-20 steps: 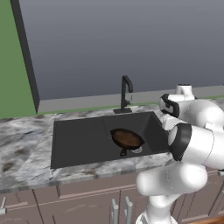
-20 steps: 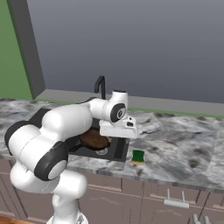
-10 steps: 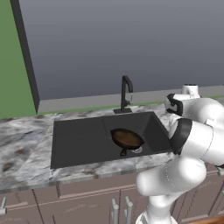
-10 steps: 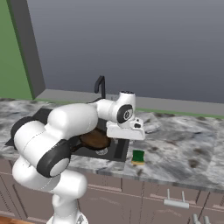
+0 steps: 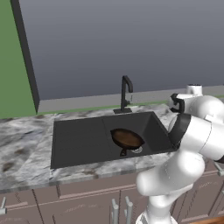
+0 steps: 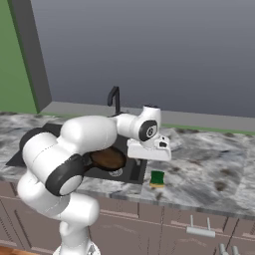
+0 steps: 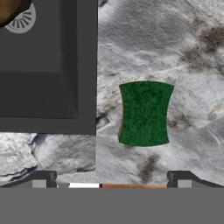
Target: Pick the pan and sponge and place them into the sink. Then turn on the water.
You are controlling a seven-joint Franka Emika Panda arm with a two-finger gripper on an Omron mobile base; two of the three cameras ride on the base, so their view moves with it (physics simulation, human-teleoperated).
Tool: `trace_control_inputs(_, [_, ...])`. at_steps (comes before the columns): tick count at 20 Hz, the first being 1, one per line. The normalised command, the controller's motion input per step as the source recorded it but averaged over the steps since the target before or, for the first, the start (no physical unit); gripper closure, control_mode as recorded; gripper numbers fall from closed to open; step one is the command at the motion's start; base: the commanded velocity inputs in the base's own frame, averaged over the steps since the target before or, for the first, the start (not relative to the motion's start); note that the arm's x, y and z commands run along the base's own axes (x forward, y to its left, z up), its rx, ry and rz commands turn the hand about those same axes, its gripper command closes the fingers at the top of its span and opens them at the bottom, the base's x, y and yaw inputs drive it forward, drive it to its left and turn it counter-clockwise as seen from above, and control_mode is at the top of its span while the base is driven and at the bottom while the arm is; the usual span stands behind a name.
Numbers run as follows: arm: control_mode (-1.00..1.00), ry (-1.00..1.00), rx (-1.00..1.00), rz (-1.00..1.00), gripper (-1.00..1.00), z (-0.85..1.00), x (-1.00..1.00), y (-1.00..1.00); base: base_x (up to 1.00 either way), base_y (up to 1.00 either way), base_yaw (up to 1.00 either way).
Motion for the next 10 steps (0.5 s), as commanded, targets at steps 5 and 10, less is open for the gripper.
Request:
trace_control_inputs(5, [-1.0, -0.01, 0.01, 0.02, -1.0, -0.1, -0.04, -0.11, 0.0, 0.0, 0.0])
trace_control_inputs(10, [-1.0, -0.01, 0.01, 0.05, -1.0, -0.12, 0.0, -0.05, 0.0, 0.0, 0.0])
